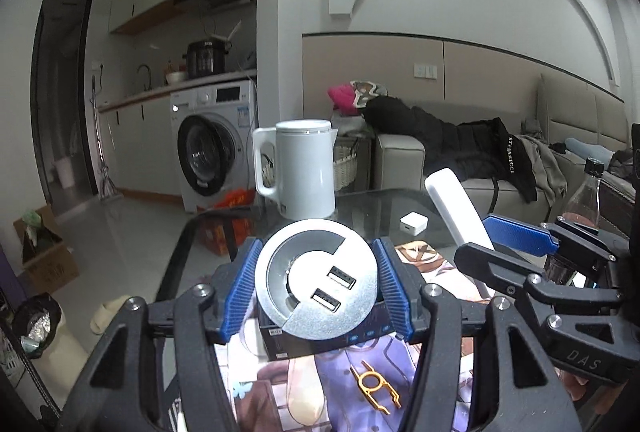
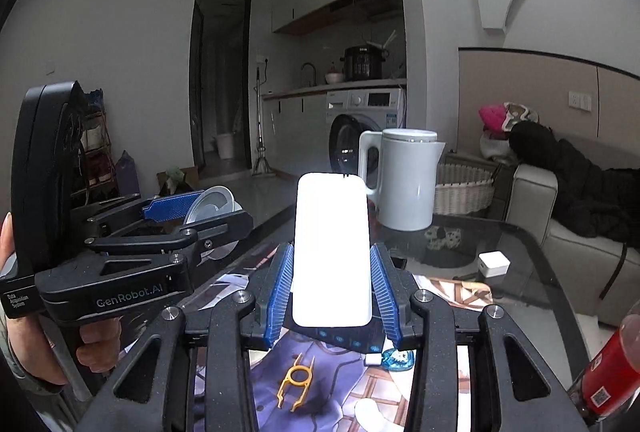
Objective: Organize rigid objects
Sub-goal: 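Lift the hub with the left tool while the right tool lifts the power bank over the box, then lower the hub into the box and open the left gripper while the right releases the power bank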
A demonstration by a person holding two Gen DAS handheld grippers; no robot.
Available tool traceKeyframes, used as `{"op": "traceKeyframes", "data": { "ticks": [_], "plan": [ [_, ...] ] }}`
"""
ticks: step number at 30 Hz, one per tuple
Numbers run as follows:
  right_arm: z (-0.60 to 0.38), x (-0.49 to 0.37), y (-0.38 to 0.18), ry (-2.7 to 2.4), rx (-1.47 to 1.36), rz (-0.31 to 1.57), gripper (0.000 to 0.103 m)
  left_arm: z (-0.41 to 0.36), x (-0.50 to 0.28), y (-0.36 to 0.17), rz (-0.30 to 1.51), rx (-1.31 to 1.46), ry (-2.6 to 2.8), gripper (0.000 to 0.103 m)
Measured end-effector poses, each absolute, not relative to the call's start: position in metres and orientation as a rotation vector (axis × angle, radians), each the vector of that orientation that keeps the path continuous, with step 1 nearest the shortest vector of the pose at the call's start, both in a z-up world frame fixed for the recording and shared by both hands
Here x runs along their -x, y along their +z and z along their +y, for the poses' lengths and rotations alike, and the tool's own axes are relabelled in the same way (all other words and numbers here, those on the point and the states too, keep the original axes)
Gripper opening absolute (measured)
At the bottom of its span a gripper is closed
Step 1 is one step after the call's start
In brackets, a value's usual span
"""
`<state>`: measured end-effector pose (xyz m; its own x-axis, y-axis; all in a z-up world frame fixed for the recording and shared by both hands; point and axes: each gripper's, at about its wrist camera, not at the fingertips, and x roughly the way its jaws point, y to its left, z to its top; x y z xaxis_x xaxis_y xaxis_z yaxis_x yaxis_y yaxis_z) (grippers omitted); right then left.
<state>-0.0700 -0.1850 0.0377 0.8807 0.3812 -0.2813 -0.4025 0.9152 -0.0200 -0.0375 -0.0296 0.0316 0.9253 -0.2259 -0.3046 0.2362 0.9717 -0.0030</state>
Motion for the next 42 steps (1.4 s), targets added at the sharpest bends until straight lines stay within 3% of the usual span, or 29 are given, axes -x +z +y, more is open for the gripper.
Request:
{"op": "traceKeyframes", "data": {
  "ticks": [17, 42],
  "plan": [
    [-0.182, 0.065, 0.045, 0.412, 0.057, 0.255, 0.039, -0.028, 0.029, 0.041, 0.287, 0.015, -0.245, 0.057],
    [-0.167, -0.049, 0.042, 0.366, -0.005, 0.323, 0.039, -0.012, -0.062, 0.017, 0.373, 0.156, -0.188, 0.057]
  ]
}}
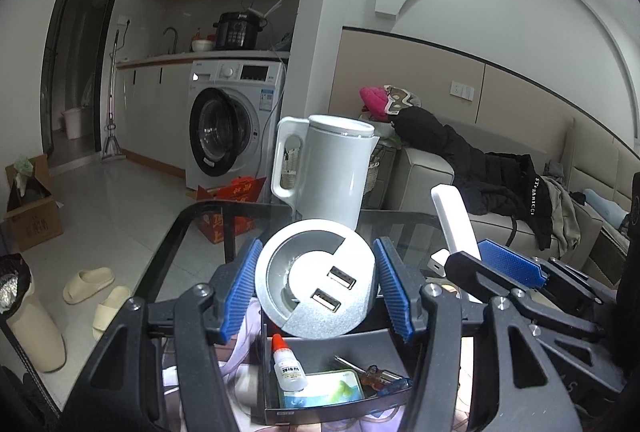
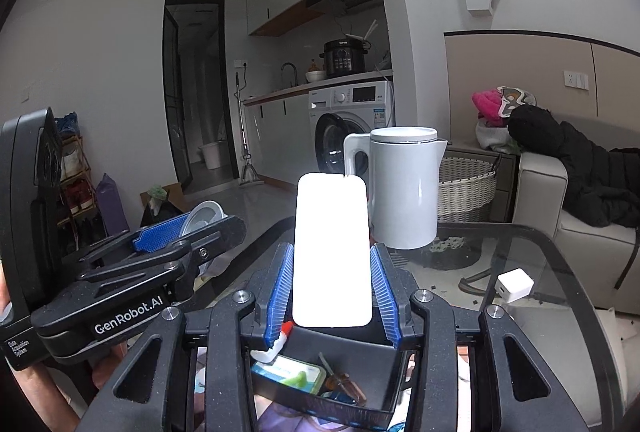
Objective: Organize rigid objects
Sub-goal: 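Lower the hub into the box and open the left gripper while the right releases the power bank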
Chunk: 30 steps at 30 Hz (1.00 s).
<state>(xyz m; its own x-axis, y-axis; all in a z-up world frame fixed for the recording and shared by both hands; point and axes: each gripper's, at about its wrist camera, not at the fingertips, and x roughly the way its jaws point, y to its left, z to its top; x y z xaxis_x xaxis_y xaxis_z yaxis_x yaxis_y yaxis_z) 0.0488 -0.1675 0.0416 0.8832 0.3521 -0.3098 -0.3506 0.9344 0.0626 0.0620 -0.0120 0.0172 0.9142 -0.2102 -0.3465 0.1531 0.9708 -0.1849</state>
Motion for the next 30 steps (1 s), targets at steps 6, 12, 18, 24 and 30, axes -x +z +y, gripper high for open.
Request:
{"op": "traceKeyframes", "data": {
  "ticks": [6, 12, 18, 24, 30],
  "plan": [
    [-0.168, -0.068, 0.032, 0.370, -0.013, 0.370, 0.039, -0.013, -0.076, 0.009, 0.412, 0.159, -0.192, 0.057],
    [-0.170, -0.088, 0.014, 0.372, -0.019, 0.480, 0.040, -0.019, -0.089, -0.002, 0.487, 0.159, -0.198, 0.057],
    [-0.170, -0.100, -0.006, 0.374, -0.025, 0.590, 0.040, -0.028, -0.093, -0.009, 0.556, 0.136, -0.212, 0.057],
    [-0.165, -0.108, -0.027, 0.406, 0.000, 0.716, 0.039, -0.035, -0.101, -0.022, 0.654, 0.119, -0.220, 0.057],
    [-0.160, -0.110, -0.043, 0.417, 0.023, 0.793, 0.039, -0.034, -0.110, -0.037, 0.745, 0.132, -0.211, 0.057]
  ]
}}
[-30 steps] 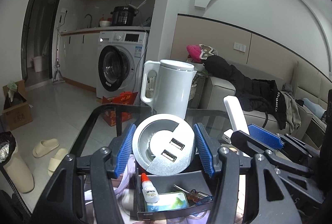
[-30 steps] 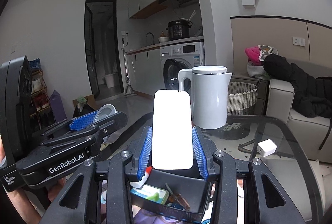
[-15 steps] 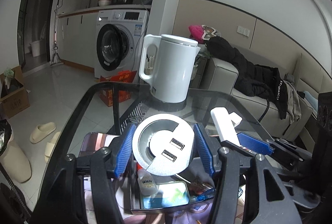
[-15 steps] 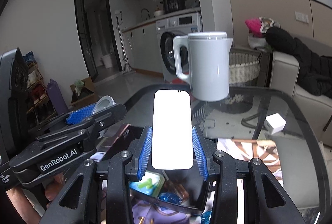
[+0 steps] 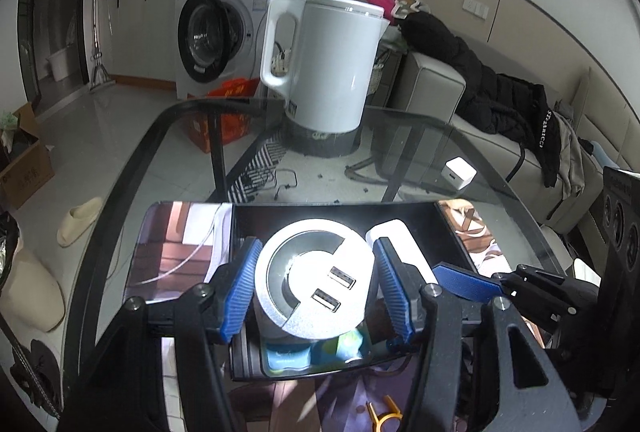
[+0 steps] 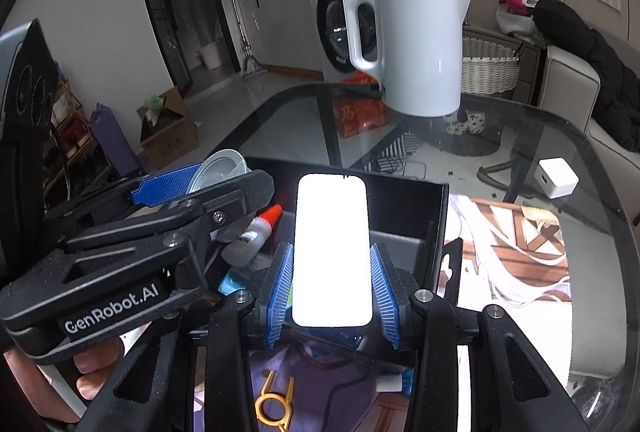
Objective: Organize rigid objects
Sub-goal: 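Lower the hub into the box and open the left gripper while the right releases the power bank, then withdraw both open tools from the box back over the mat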
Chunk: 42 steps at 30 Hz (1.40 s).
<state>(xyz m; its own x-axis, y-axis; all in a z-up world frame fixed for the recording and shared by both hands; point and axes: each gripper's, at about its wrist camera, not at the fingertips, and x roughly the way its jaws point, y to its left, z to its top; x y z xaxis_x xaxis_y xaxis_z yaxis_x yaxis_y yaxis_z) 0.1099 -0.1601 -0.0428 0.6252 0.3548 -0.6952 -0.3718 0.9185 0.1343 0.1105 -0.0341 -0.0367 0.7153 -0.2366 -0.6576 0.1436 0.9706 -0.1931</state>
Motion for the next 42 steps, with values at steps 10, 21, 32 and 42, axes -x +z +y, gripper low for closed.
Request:
{"op": "traceKeyframes", "data": {
  "ticks": [10, 21, 32, 42],
  "plan": [
    [-0.152, -0.114, -0.053, 0.420, 0.037, 0.847, 0.039, -0.044, -0.123, -0.056, 0.860, 0.114, -0.222, 0.057],
    [-0.150, -0.112, -0.053, 0.426, 0.056, 0.857, 0.040, -0.046, -0.120, -0.057, 0.880, 0.113, -0.225, 0.057],
    [-0.158, -0.104, -0.047, 0.432, -0.010, 0.837, 0.067, -0.039, -0.106, -0.044, 0.826, 0.140, -0.232, 0.072],
    [-0.169, -0.081, -0.036, 0.413, -0.008, 0.805, 0.073, -0.035, -0.094, -0.040, 0.833, 0.174, -0.246, 0.074]
  ]
}}
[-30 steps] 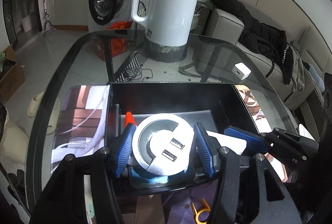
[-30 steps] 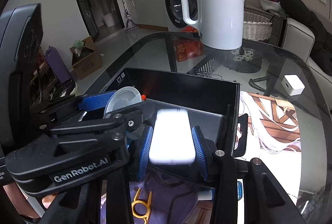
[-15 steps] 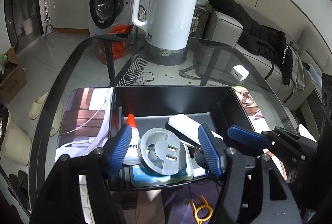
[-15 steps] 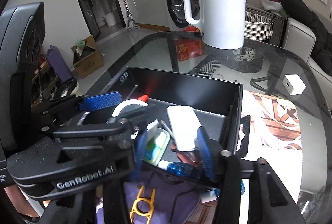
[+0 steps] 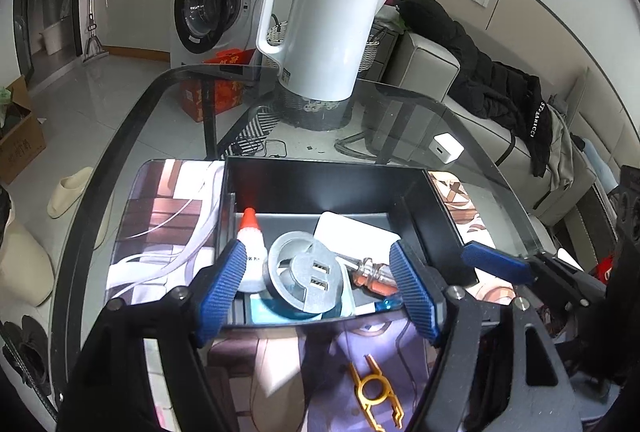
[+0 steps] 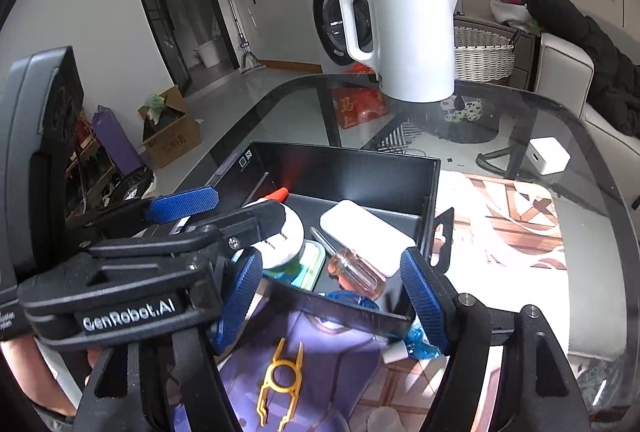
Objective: Organize rigid objects
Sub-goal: 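Withdraw both open tools from the box back over the mat, then close the left gripper on the yellow plastic clip while the right tool moves toward the blue round case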
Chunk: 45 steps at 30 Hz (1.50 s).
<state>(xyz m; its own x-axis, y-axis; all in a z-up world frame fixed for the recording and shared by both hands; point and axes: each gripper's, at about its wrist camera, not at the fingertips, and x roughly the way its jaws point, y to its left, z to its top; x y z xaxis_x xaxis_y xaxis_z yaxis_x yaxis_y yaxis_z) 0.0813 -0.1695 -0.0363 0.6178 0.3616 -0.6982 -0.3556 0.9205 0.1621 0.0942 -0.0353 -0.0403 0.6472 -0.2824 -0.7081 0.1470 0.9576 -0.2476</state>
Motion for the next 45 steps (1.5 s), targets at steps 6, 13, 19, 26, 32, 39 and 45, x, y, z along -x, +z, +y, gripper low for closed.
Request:
{"op": "traceKeyframes", "data": {
  "ticks": [6, 13, 19, 26, 32, 39, 45],
  "plan": [
    [-0.181, -0.065, -0.032, 0.403, -0.032, 0.789, 0.080, -0.031, -0.079, -0.034, 0.818, 0.178, -0.260, 0.074],
    [-0.199, -0.049, -0.022, 0.403, -0.046, 0.777, 0.081, -0.023, -0.062, -0.034, 0.818, 0.146, -0.262, 0.074],
    [-0.209, -0.043, -0.024, 0.399, -0.057, 0.796, 0.082, -0.020, -0.053, -0.039, 0.843, 0.144, -0.268, 0.074],
    [-0.209, -0.039, -0.039, 0.405, -0.046, 0.869, 0.082, -0.028, -0.051, -0.055, 0.925, 0.150, -0.273, 0.074],
    [-0.214, -0.043, -0.055, 0.391, -0.050, 0.930, 0.082, -0.042, -0.050, -0.067, 0.985, 0.127, -0.294, 0.074],
    [-0.224, -0.059, -0.072, 0.345, -0.077, 0.990, 0.082, -0.062, -0.046, -0.083, 1.051, 0.063, -0.315, 0.074],
    [-0.224, -0.073, -0.081, 0.278, -0.044, 0.991, 0.082, -0.072, -0.040, -0.095, 1.095, 0.022, -0.338, 0.074]
  ]
}}
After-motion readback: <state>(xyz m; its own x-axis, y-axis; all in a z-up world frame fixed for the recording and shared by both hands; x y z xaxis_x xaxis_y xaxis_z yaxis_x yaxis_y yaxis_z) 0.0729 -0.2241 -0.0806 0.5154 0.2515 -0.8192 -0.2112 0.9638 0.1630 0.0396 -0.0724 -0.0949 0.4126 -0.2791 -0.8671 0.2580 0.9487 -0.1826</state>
